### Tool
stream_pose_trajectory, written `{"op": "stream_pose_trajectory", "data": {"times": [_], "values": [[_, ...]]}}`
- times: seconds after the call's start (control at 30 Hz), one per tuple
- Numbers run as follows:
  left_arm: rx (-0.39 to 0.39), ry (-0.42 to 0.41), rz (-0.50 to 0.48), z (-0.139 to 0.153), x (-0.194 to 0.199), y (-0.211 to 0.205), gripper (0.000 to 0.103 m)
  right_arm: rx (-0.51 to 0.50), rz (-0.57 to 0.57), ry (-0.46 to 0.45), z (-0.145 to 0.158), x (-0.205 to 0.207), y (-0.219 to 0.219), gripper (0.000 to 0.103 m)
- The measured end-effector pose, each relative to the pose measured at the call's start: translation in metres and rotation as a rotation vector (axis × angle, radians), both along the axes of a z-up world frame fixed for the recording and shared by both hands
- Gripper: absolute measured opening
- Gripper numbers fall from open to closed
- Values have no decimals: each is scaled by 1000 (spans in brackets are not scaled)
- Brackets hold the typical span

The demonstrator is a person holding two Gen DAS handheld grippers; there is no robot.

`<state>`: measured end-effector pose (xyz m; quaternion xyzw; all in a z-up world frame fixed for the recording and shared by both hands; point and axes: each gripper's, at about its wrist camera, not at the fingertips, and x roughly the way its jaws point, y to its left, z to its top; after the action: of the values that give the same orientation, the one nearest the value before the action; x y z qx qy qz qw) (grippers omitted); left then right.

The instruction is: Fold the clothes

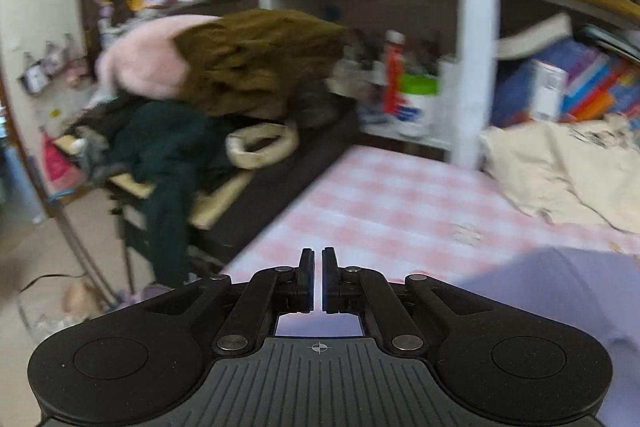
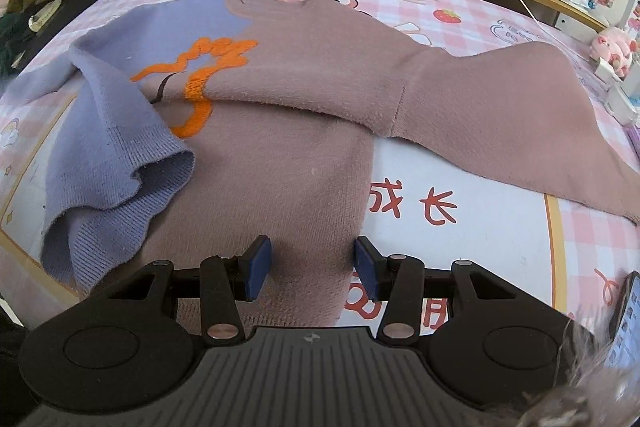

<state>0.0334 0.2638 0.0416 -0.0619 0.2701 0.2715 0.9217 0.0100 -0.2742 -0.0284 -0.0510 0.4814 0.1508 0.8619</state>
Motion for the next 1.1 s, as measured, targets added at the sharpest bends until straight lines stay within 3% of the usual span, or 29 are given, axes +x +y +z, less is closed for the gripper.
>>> {"op": "stream_pose_trajectory", "data": {"times": [0.17,0.23,0.33,0.43,0.5,0.6,0.63,0.7,0.8,0.9,1.0,1.1], "values": [[2,-34,84,5,-15,22,2,-3,-19,8,0,0,1,43],[-45,-44,65,10,-19,19,4,-5,-24,11,0,1,2,43],[-189,-43,-83,9,-19,-5,15,-8,-31,16,1,1,3,44],[-344,9,-227,-5,-12,-49,33,-8,-37,17,1,1,3,44],[-435,54,-343,-18,-2,-82,37,-7,-41,17,1,1,4,43],[-446,141,-465,-31,12,-128,48,0,-52,14,1,1,3,40],[-437,160,-470,-34,15,-137,54,8,-57,13,1,0,3,34],[-436,187,-465,-39,19,-150,57,29,-75,15,2,-3,1,26],[-512,204,-442,-48,24,-153,56,35,-72,21,3,-7,2,19],[-583,204,-426,-48,28,-151,56,26,-58,22,4,-10,5,18],[-655,138,-406,-37,26,-141,57,27,-61,23,3,-11,6,18],[-681,94,-398,-33,29,-140,64,40,-70,28,3,-10,4,18]]}}
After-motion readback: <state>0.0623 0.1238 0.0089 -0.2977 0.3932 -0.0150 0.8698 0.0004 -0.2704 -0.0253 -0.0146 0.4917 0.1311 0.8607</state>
